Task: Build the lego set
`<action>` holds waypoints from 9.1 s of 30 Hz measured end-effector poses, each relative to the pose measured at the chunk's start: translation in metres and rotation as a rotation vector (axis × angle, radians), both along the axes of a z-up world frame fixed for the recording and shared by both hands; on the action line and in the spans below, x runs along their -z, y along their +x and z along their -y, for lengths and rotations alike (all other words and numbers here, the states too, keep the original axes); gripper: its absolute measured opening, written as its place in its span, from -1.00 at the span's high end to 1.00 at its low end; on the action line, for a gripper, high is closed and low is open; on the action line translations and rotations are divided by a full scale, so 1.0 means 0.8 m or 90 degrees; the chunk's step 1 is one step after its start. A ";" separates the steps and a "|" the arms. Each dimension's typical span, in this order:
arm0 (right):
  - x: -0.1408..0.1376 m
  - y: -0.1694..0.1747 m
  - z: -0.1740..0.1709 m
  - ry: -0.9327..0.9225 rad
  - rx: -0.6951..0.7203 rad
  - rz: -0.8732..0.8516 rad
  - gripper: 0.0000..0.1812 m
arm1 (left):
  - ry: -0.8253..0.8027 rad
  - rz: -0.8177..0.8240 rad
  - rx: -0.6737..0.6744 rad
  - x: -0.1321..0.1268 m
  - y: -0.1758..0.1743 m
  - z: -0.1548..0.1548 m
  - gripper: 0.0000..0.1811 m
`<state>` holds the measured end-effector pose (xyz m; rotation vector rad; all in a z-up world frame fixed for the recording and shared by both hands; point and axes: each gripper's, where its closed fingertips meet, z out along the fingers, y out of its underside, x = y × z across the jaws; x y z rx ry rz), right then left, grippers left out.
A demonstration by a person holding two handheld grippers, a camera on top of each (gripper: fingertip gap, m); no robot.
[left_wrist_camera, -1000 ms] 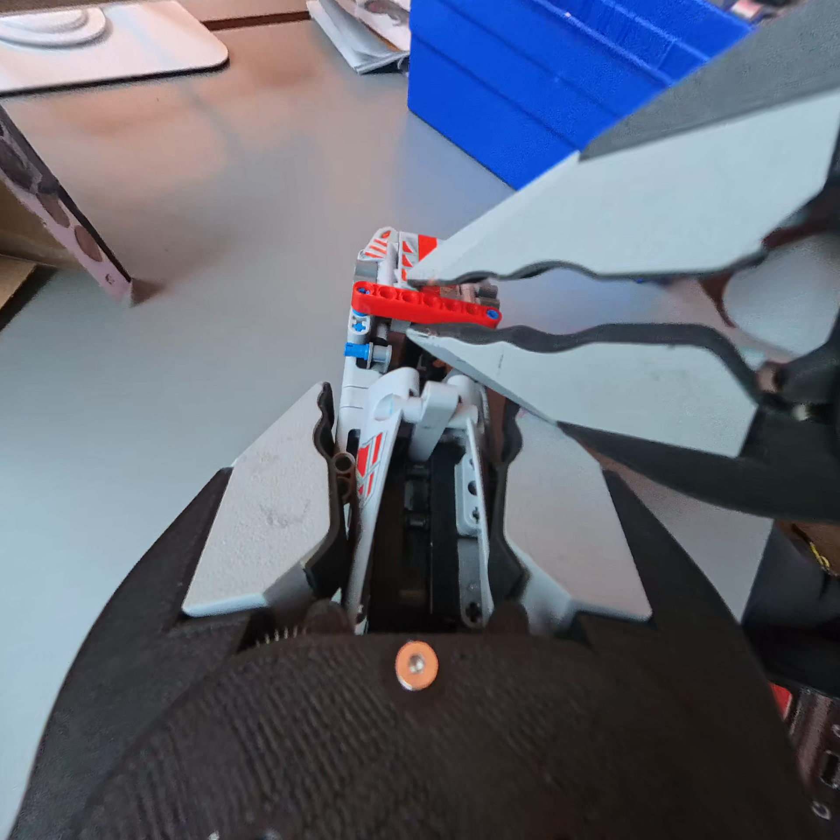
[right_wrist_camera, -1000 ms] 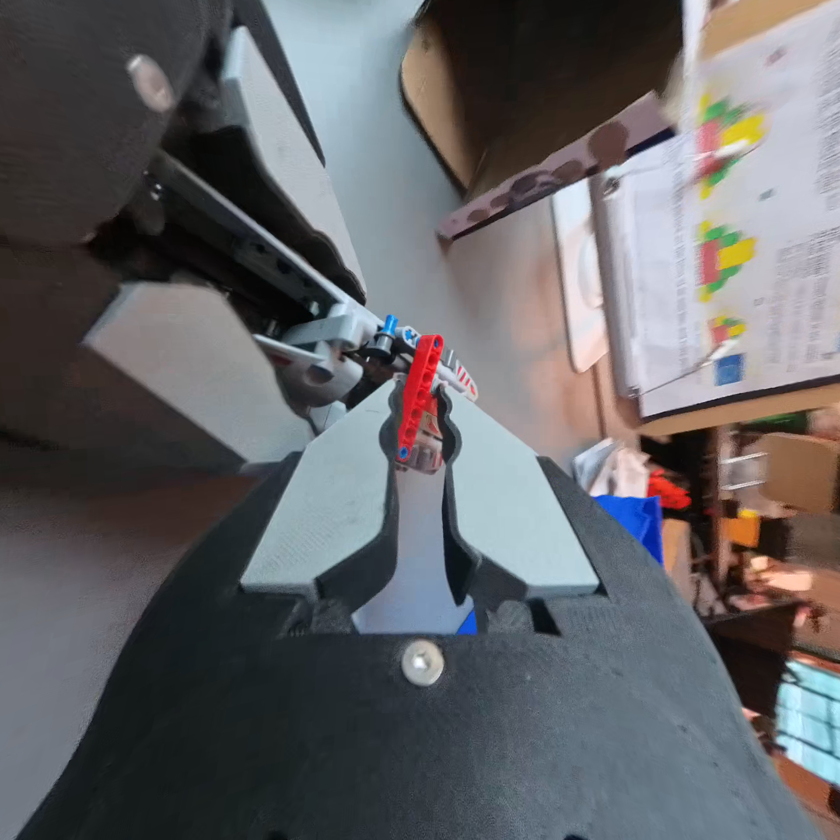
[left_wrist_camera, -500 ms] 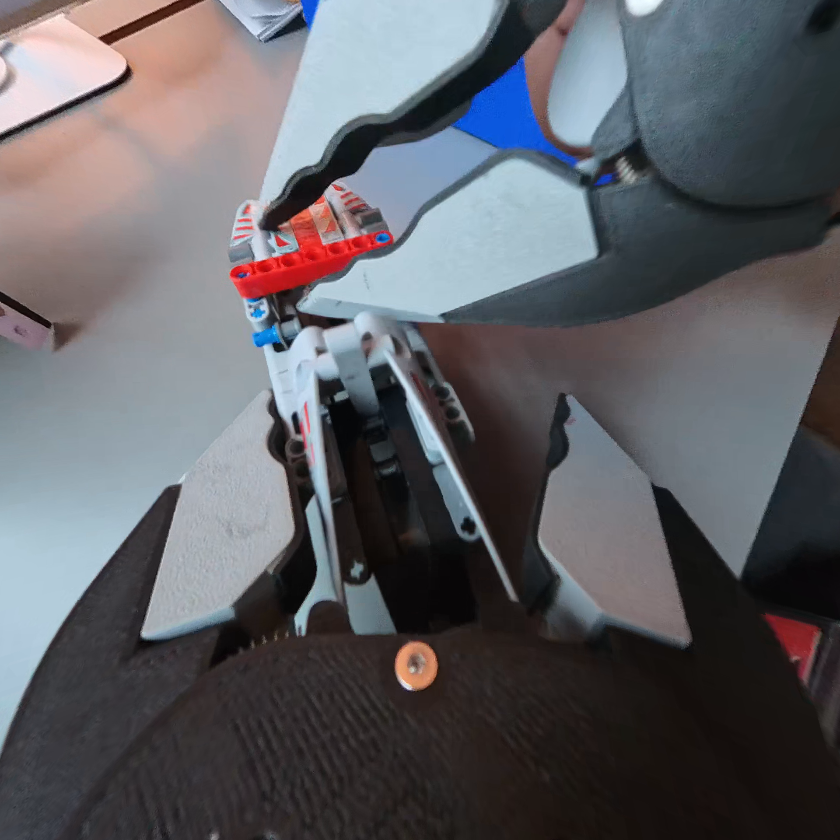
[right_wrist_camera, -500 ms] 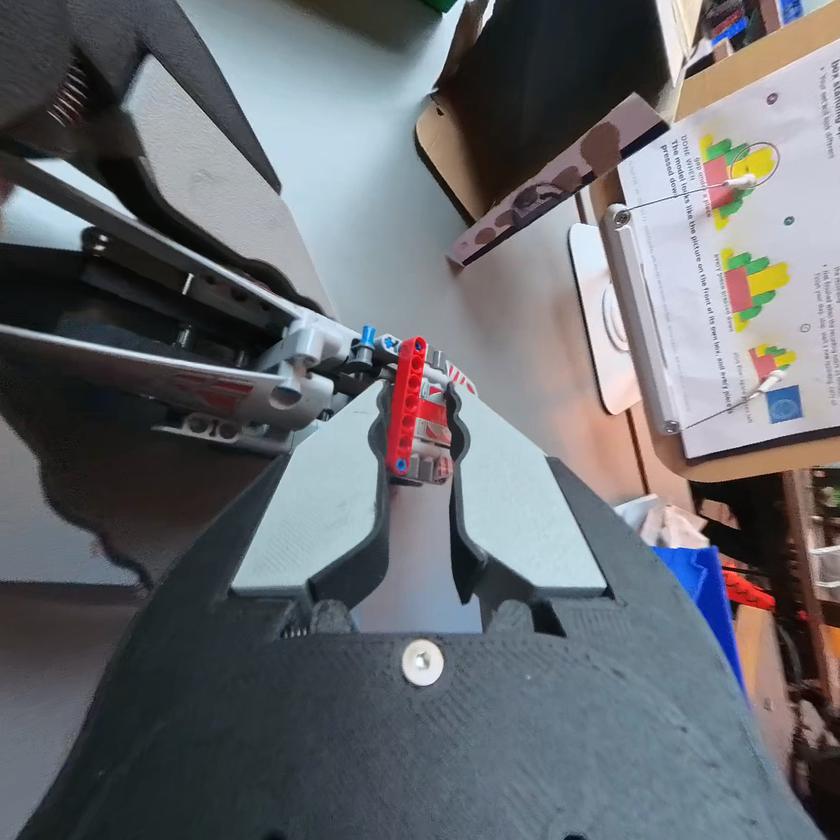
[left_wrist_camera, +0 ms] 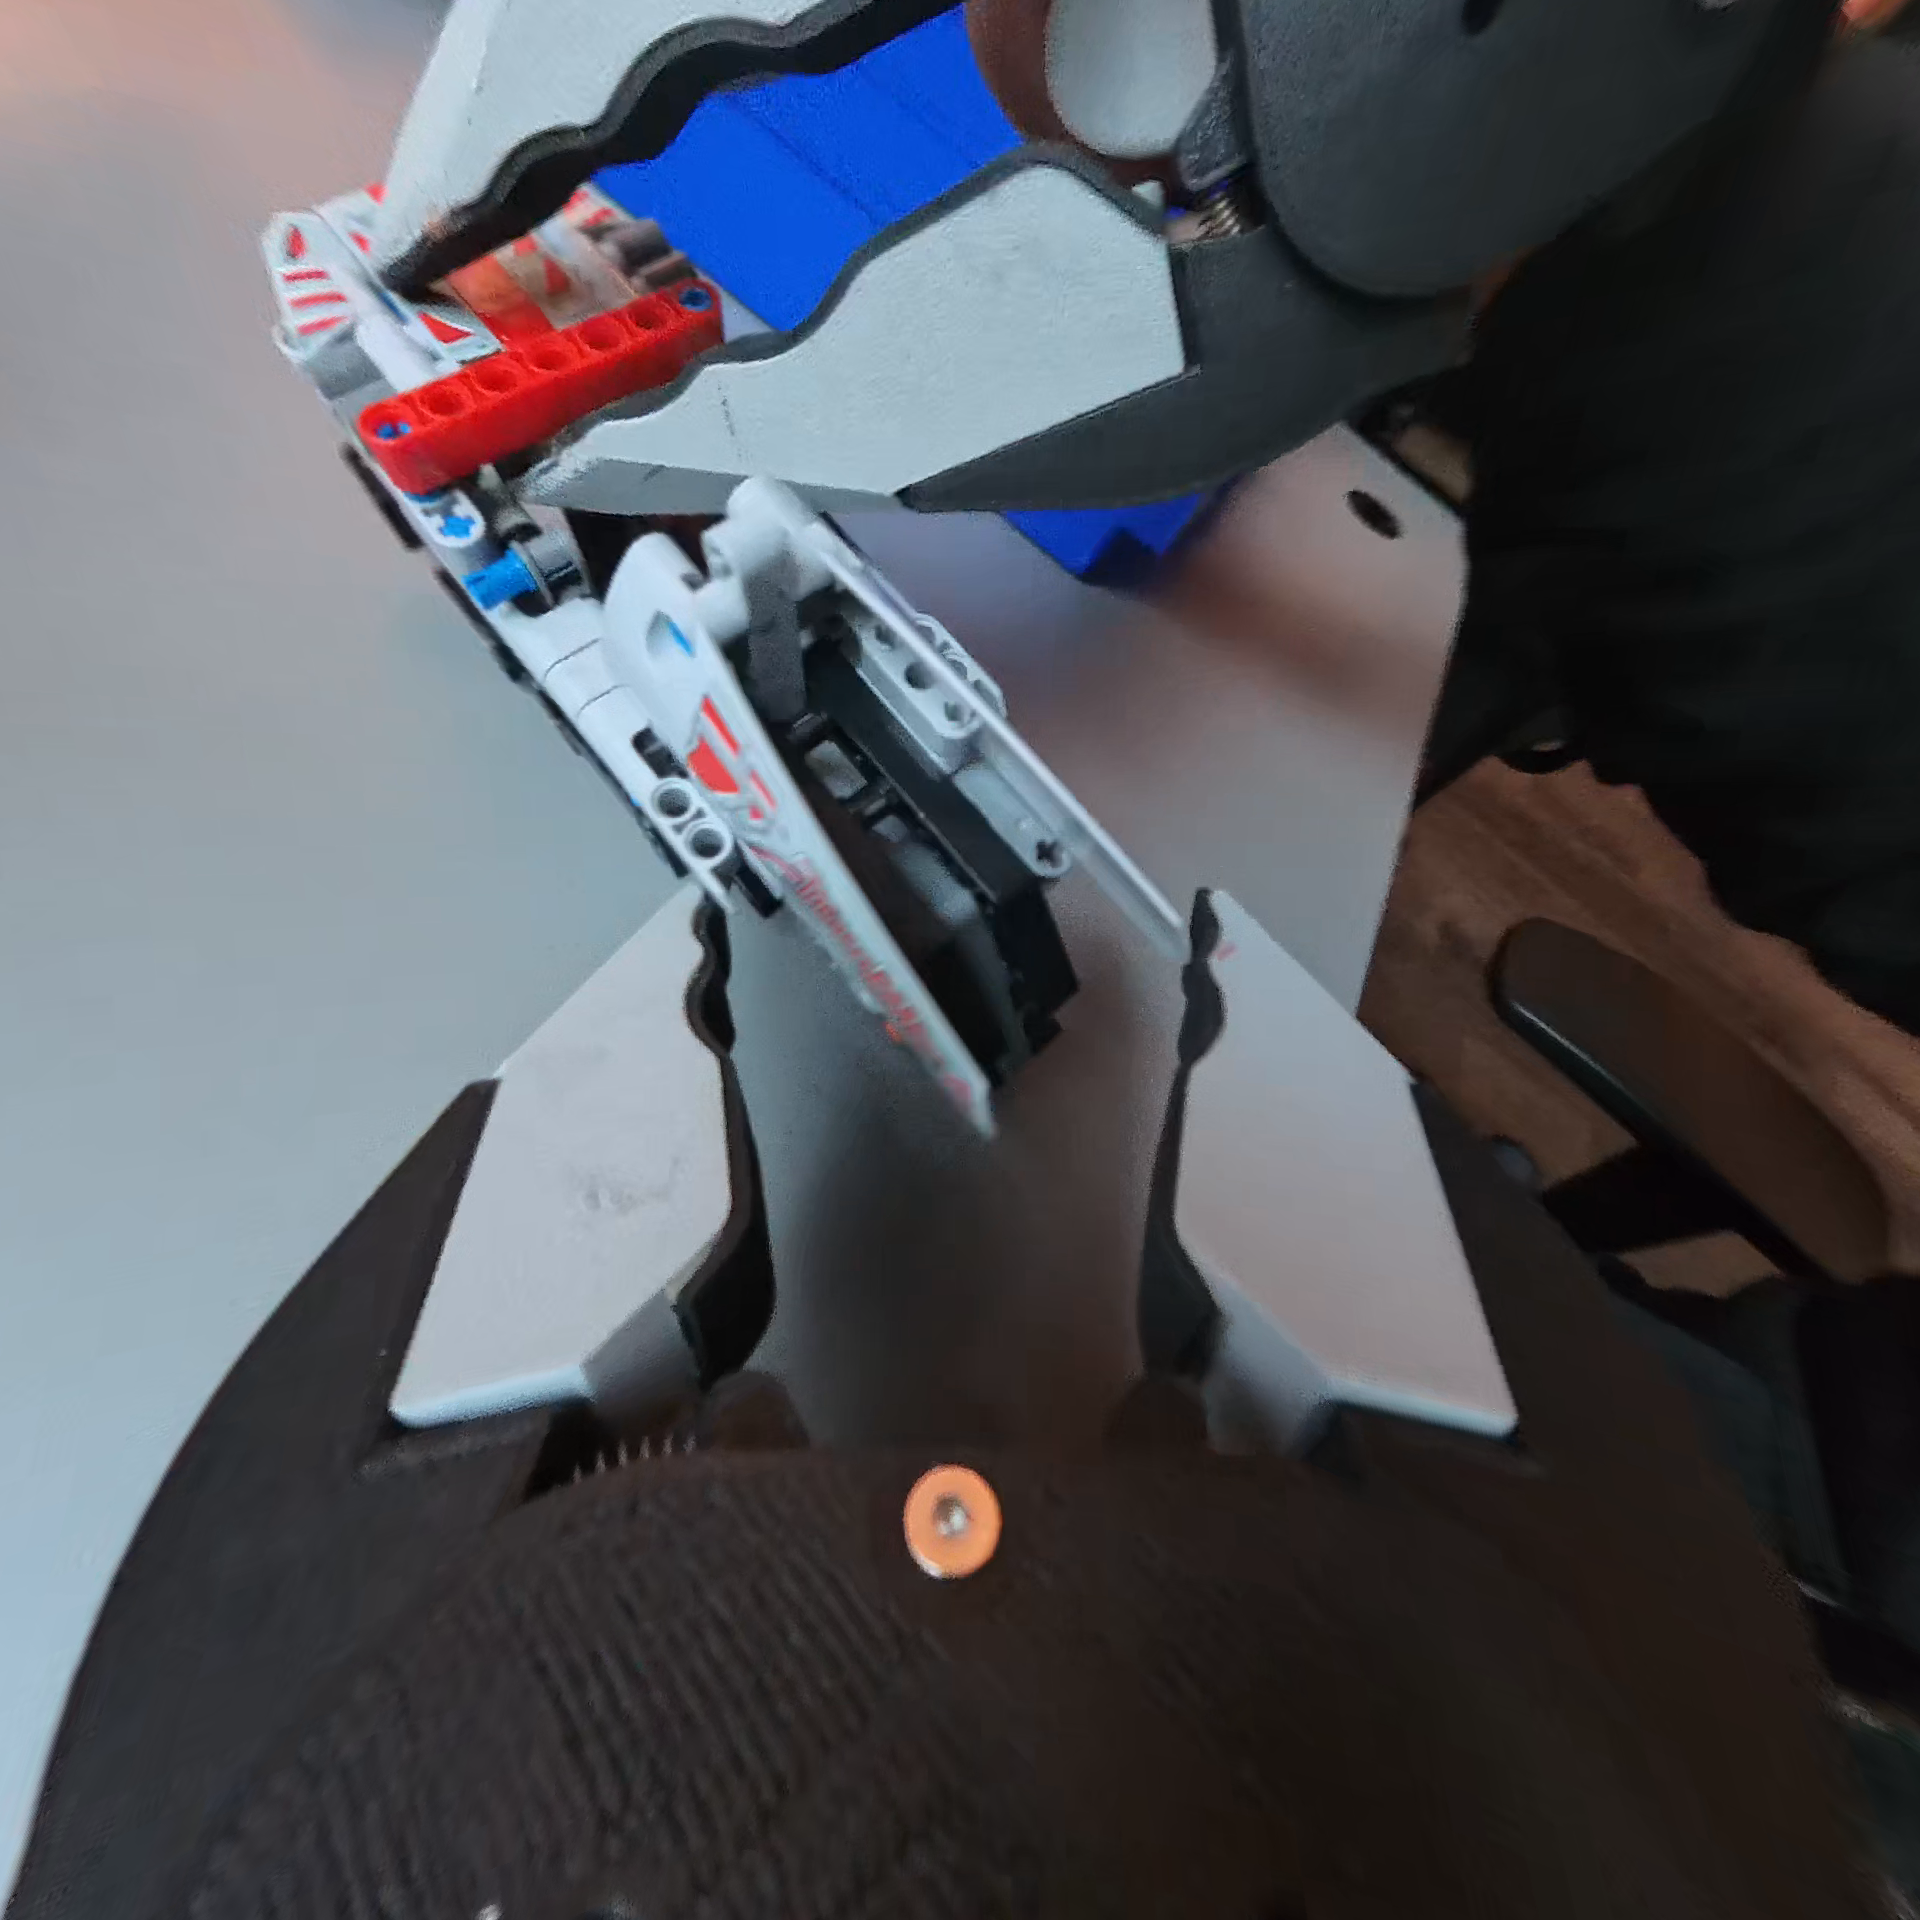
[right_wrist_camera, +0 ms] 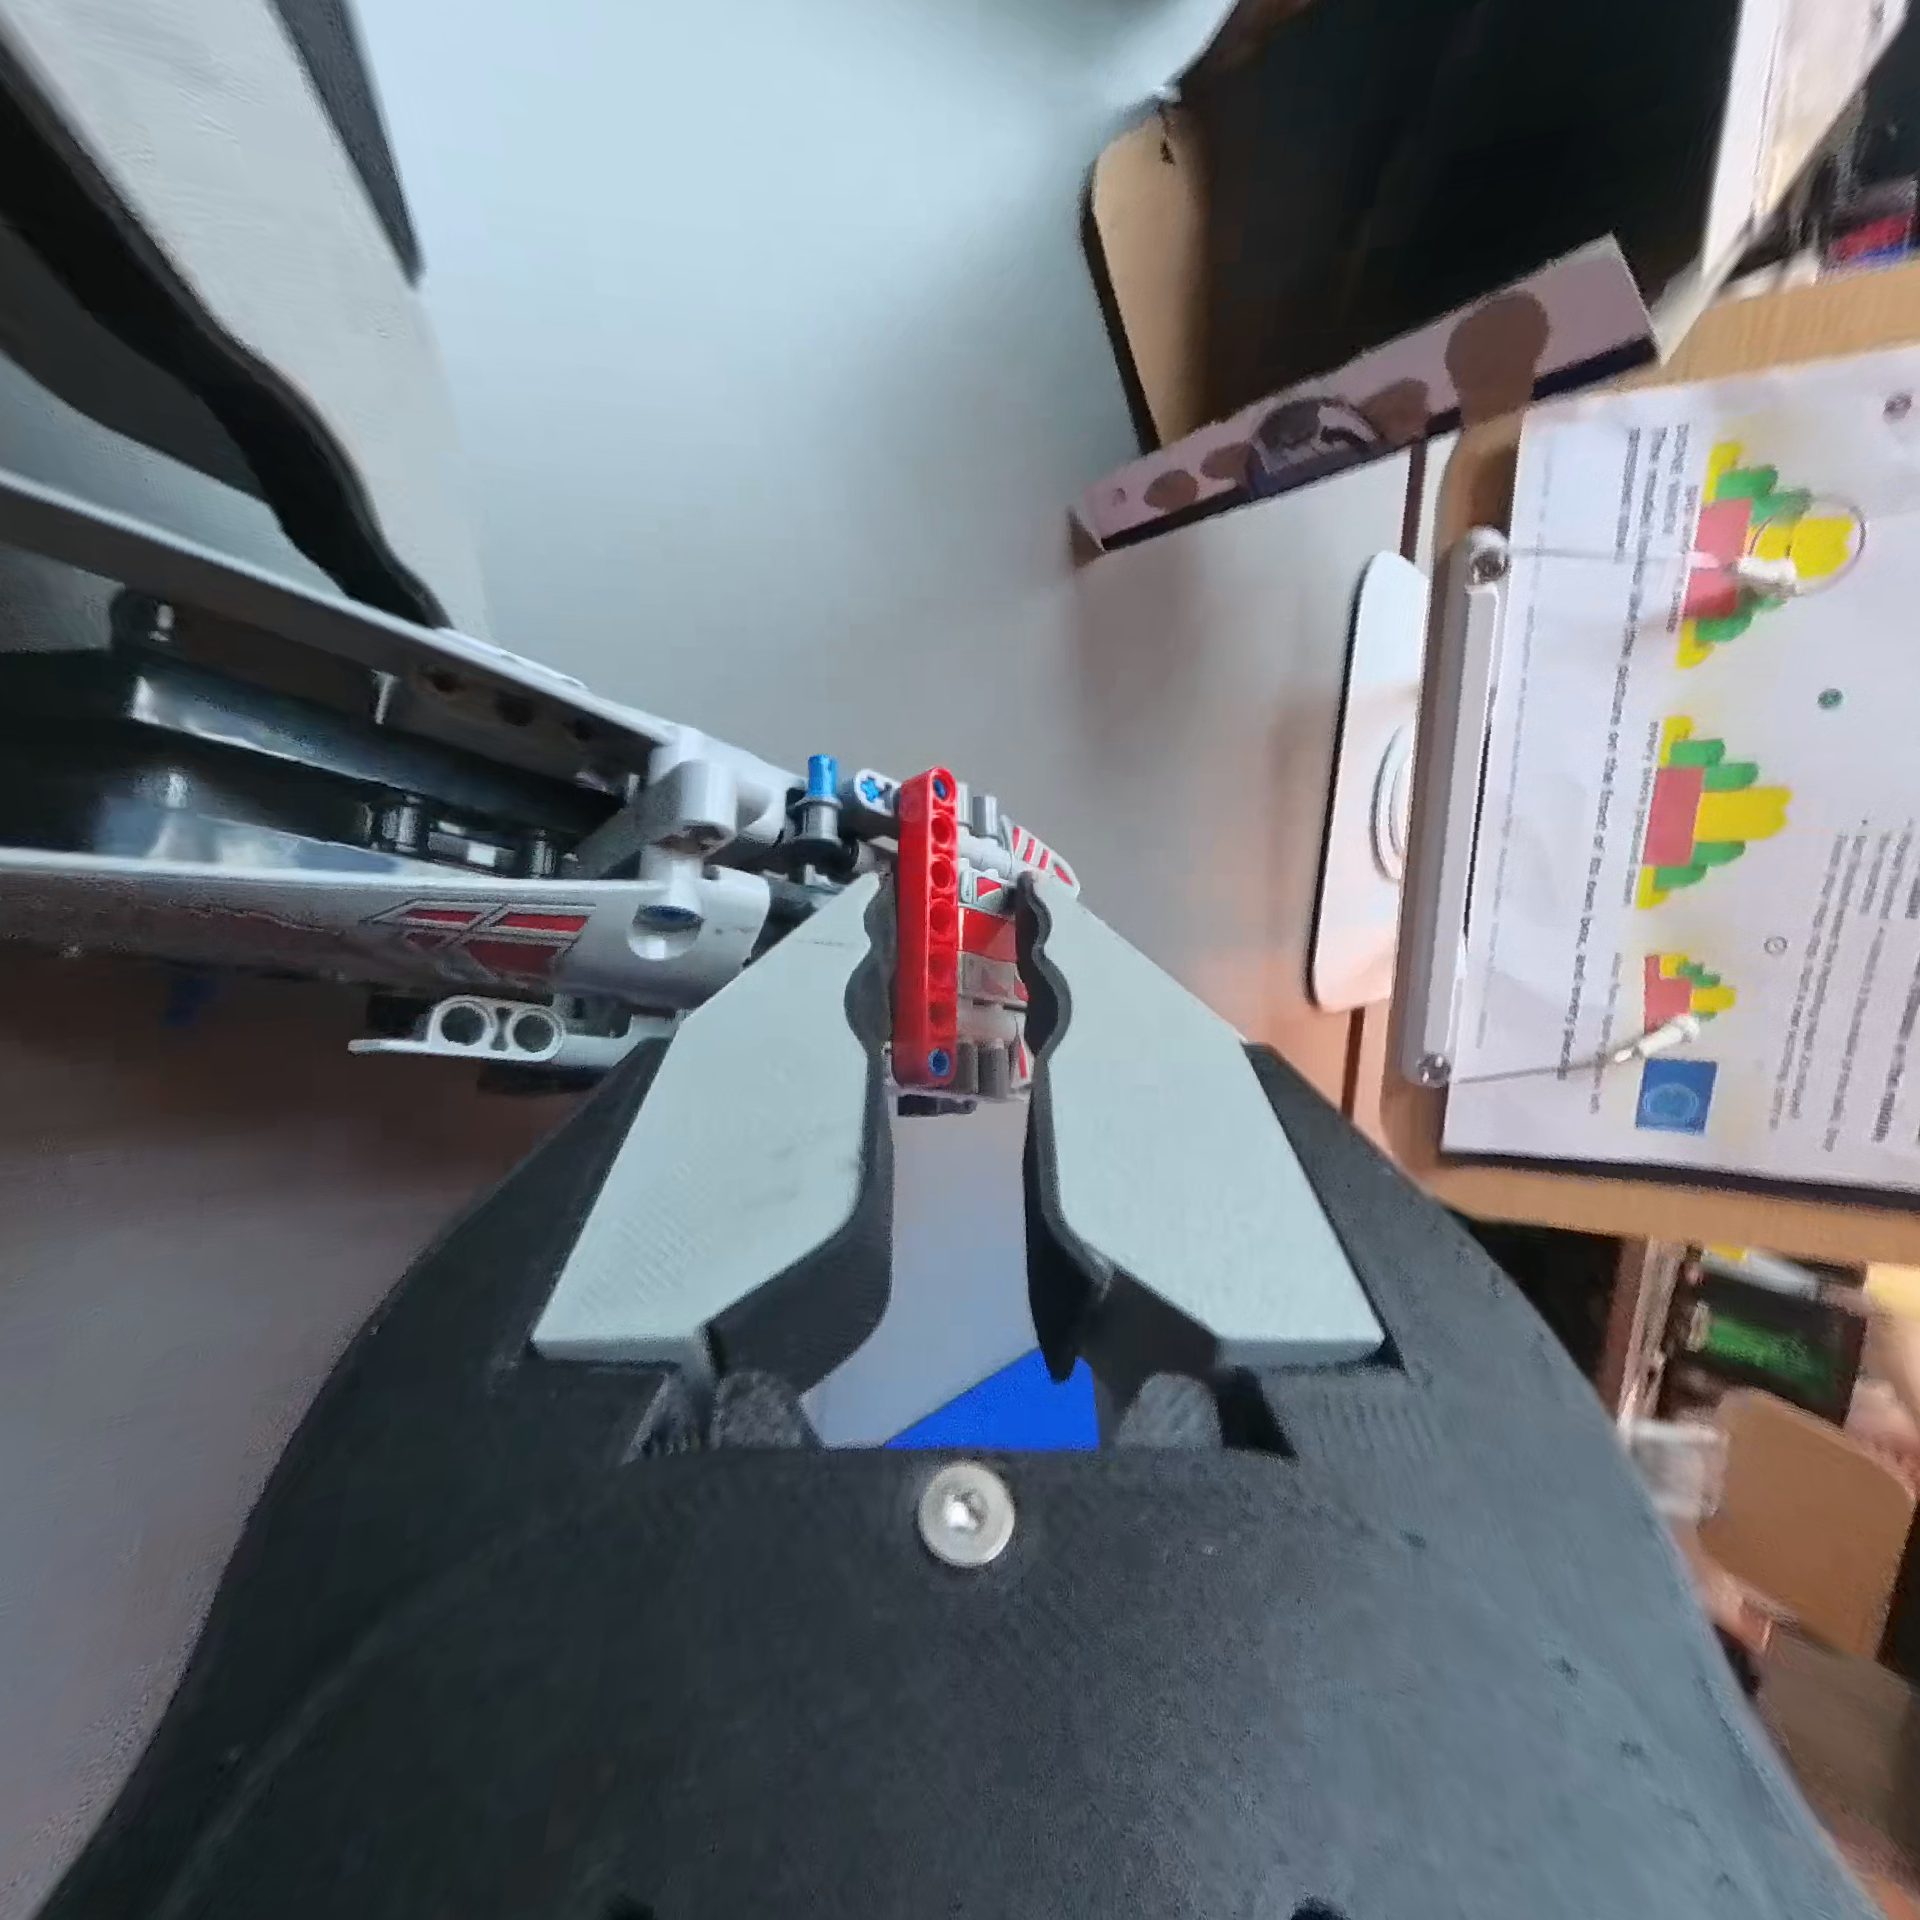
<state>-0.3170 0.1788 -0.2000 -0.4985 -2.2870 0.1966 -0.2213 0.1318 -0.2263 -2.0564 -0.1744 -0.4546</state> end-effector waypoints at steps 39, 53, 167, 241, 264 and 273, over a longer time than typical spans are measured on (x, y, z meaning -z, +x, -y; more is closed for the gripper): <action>-0.008 0.010 0.015 -0.015 -0.033 0.024 0.65 | 0.038 -0.222 0.101 -0.055 -0.092 0.002 -0.20; -0.020 0.009 0.014 -0.038 -0.062 0.092 0.49 | -0.002 -0.273 0.147 -0.007 -0.071 -0.022 -0.47; -0.024 0.046 0.024 -0.687 0.192 0.095 0.37 | 0.076 -0.522 0.189 -0.007 -0.057 -0.013 -0.08; 0.028 0.164 0.011 -0.649 0.204 0.065 0.44 | -0.079 -0.201 0.058 0.030 -0.066 0.048 0.51; -0.006 0.086 0.118 -0.641 0.144 -0.062 0.42 | -0.054 -0.207 0.063 -0.020 -0.048 0.070 0.51; -0.010 0.094 0.093 -0.567 0.181 -0.090 0.88 | -0.029 -0.222 0.077 -0.028 -0.046 0.075 1.00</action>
